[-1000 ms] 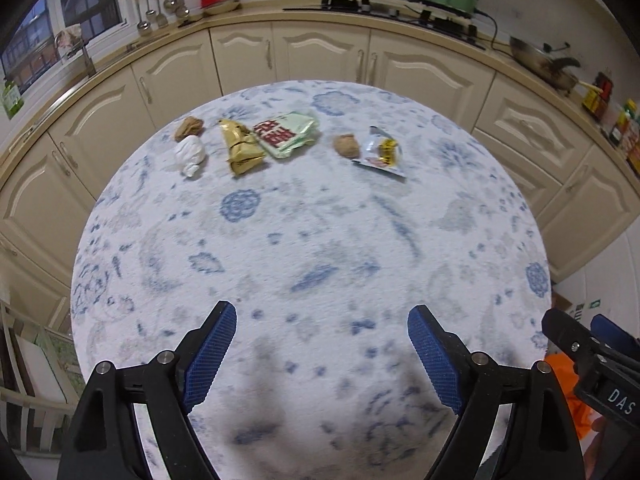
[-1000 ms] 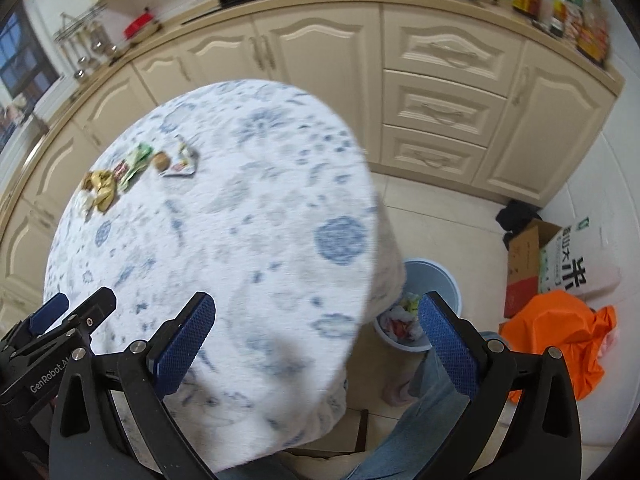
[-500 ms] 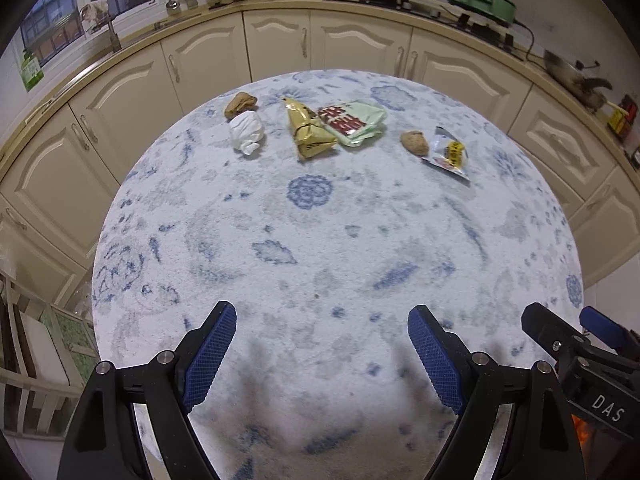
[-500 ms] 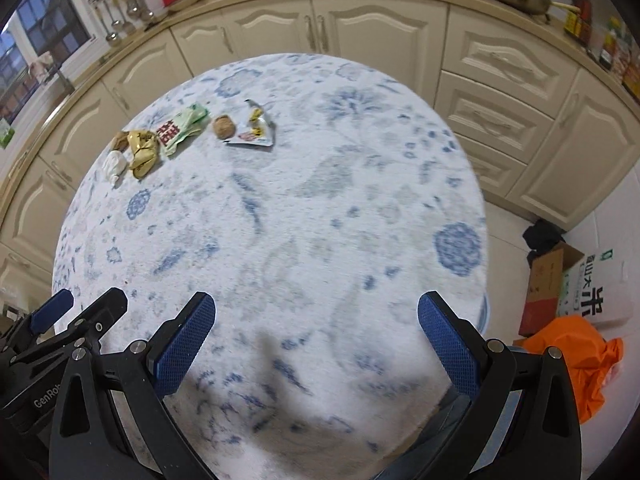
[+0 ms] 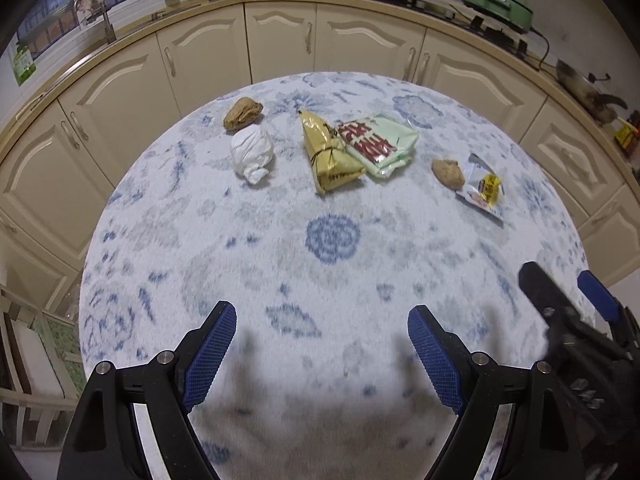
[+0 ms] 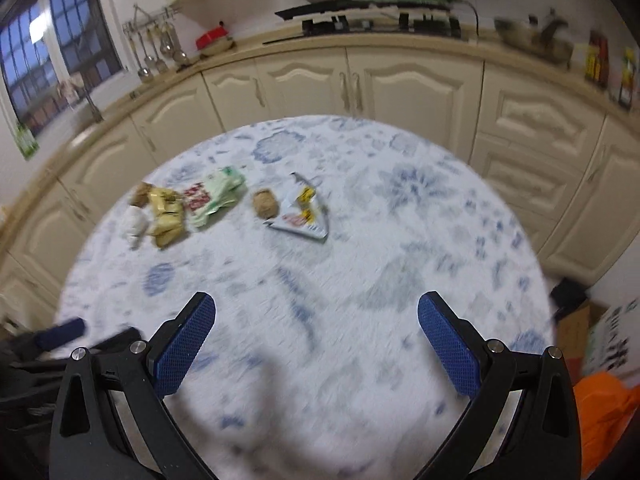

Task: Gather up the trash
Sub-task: 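Move the left tool to the yellow tied packet while the right tool approaches the white wrapper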

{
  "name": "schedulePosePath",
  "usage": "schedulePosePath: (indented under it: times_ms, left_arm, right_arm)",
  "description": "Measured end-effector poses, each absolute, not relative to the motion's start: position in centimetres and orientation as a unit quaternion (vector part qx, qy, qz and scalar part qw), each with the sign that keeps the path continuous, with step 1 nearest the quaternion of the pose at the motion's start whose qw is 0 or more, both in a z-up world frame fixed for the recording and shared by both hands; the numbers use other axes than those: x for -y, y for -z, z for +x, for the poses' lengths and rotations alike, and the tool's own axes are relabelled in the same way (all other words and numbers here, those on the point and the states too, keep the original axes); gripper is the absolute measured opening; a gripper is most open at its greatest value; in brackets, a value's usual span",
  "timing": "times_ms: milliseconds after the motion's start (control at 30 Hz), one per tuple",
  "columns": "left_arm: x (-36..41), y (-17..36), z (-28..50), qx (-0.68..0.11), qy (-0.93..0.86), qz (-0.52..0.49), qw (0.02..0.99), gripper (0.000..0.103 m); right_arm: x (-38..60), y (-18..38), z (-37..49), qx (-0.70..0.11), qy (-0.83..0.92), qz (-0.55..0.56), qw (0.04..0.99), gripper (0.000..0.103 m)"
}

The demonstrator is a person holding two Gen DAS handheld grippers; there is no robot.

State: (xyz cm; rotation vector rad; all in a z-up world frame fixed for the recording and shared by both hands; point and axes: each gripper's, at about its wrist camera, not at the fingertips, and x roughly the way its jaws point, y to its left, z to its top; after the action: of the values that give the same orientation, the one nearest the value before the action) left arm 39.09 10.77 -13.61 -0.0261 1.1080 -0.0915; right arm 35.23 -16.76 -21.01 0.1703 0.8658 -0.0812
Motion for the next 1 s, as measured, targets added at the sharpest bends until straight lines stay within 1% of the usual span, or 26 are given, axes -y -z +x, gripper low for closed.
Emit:
schedulePosePath:
  times_ms: [67, 233, 367, 400, 433, 467, 500, 600, 667, 800, 833, 867, 933, 1000]
  left_arm:
    - [-11.0, 14.0, 40.5, -0.525, 0.044, -0.018, 0.850, 0.084]
    - [-11.8, 14.9, 44.1, -0.510, 0.026, -0.021, 0.860, 0.084]
    - [-12.0, 16.3, 46.5, -0.496, 0.006, -0.013, 0.868, 0.084]
    - [-12.0, 16.9, 47.0, -0.494, 0.000, -0.009, 0.869, 0.084]
    - [-11.9, 17.2, 47.4, -0.494, -0.004, -0.008, 0.870, 0.084]
    - [-11.9, 17.7, 47.8, -0.493, -0.007, -0.007, 0.870, 0.084]
    - [-11.8, 18.2, 48.1, -0.495, -0.010, -0.004, 0.869, 0.084]
    - [-11.7, 19.2, 48.7, -0.498, -0.016, -0.003, 0.867, 0.084]
    - [-11.7, 19.6, 49.0, -0.495, -0.009, -0.010, 0.869, 0.084]
    - [-11.4, 19.6, 49.1, -0.477, -0.011, -0.006, 0.879, 0.084]
    - [-11.2, 19.7, 49.2, -0.473, -0.012, -0.001, 0.881, 0.085]
    - [-10.9, 19.9, 49.3, -0.470, -0.018, 0.007, 0.883, 0.090]
    - [-10.6, 19.8, 49.2, -0.455, -0.031, 0.014, 0.890, 0.092]
    - [-10.1, 19.7, 49.3, -0.445, -0.022, 0.017, 0.895, 0.092]
  right_arm:
    - [16.2, 21.9, 36.7, -0.429, 0.047, 0.042, 0.901, 0.103]
    - [16.0, 23.2, 39.8, -0.422, 0.042, 0.036, 0.905, 0.103]
    - [17.1, 23.9, 41.7, -0.436, 0.023, 0.077, 0.896, 0.096]
    - [17.4, 24.2, 42.4, -0.443, 0.020, 0.091, 0.892, 0.096]
    - [17.8, 24.7, 42.9, -0.453, 0.006, 0.105, 0.885, 0.097]
    - [17.8, 24.7, 43.1, -0.451, -0.004, 0.108, 0.886, 0.100]
    - [17.9, 24.6, 43.3, -0.447, -0.017, 0.117, 0.887, 0.099]
    - [18.0, 24.7, 43.6, -0.446, -0.022, 0.123, 0.886, 0.101]
    - [17.4, 24.8, 43.9, -0.452, -0.022, 0.109, 0.885, 0.103]
    - [16.2, 25.2, 44.9, -0.467, -0.016, 0.060, 0.882, 0.103]
    - [16.1, 25.3, 45.0, -0.469, -0.016, 0.055, 0.881, 0.103]
    - [16.1, 25.2, 44.9, -0.469, -0.016, 0.052, 0.881, 0.103]
    - [16.4, 25.2, 44.8, -0.466, -0.018, 0.059, 0.882, 0.101]
    - [16.7, 25.1, 44.7, -0.462, -0.012, 0.063, 0.884, 0.093]
